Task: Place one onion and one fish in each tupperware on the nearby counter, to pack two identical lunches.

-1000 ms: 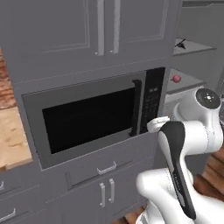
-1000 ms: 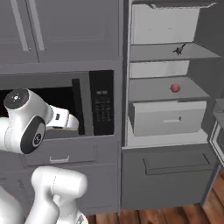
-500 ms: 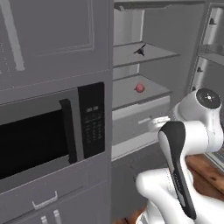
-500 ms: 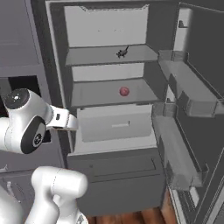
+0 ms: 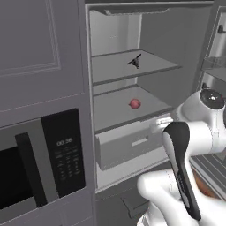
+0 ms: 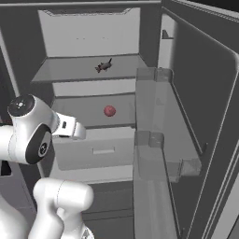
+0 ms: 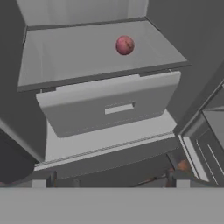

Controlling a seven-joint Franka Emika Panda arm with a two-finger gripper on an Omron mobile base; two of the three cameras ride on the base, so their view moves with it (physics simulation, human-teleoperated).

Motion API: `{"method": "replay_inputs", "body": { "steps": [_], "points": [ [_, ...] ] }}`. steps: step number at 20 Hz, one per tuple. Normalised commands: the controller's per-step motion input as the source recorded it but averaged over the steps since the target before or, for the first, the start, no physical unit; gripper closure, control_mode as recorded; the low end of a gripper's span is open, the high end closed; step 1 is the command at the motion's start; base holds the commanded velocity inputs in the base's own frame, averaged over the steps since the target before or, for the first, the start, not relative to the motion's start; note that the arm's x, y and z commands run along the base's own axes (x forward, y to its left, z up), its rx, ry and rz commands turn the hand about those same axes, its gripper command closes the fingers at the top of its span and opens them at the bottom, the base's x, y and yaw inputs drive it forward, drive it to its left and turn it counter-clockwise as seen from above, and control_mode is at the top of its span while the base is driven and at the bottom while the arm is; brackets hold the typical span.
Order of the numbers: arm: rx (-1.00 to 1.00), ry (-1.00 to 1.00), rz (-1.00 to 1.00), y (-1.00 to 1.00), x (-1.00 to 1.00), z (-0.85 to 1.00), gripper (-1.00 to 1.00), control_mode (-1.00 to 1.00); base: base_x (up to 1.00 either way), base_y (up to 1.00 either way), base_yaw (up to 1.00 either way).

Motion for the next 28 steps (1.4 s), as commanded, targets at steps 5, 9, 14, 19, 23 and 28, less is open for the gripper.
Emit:
{"method": "replay_inputs", "body": {
  "steps": [5, 9, 14, 19, 23, 28],
  "points": [
    [0.0, 0.02, 0.0, 0.0, 0.15, 0.0, -1.0, -1.0, 0.73, 0.0, 0.08],
    [0.01, 0.01, 0.0, -0.21, 0.41, 0.0, -1.0, -1.0, 0.0, 0.0, 0.0],
    [0.0, -0.03, -0.01, -0.07, 0.38, 0.26, -1.0, -1.0, 0.0, 0.0, 0.0],
    [0.0, -0.18, 0.0, 0.0, 0.36, 0.5, -1.0, -1.0, 0.0, 0.0, 0.0],
    [0.0, -0.2, 0.0, 0.0, 0.23, 0.72, -1.0, -1.0, 0.0, 0.0, 0.0],
    [0.0, -0.09, 0.0, 0.0, 0.47, 0.71, -1.0, -1.0, 0.0, 0.0, 0.0]
  ]
}}
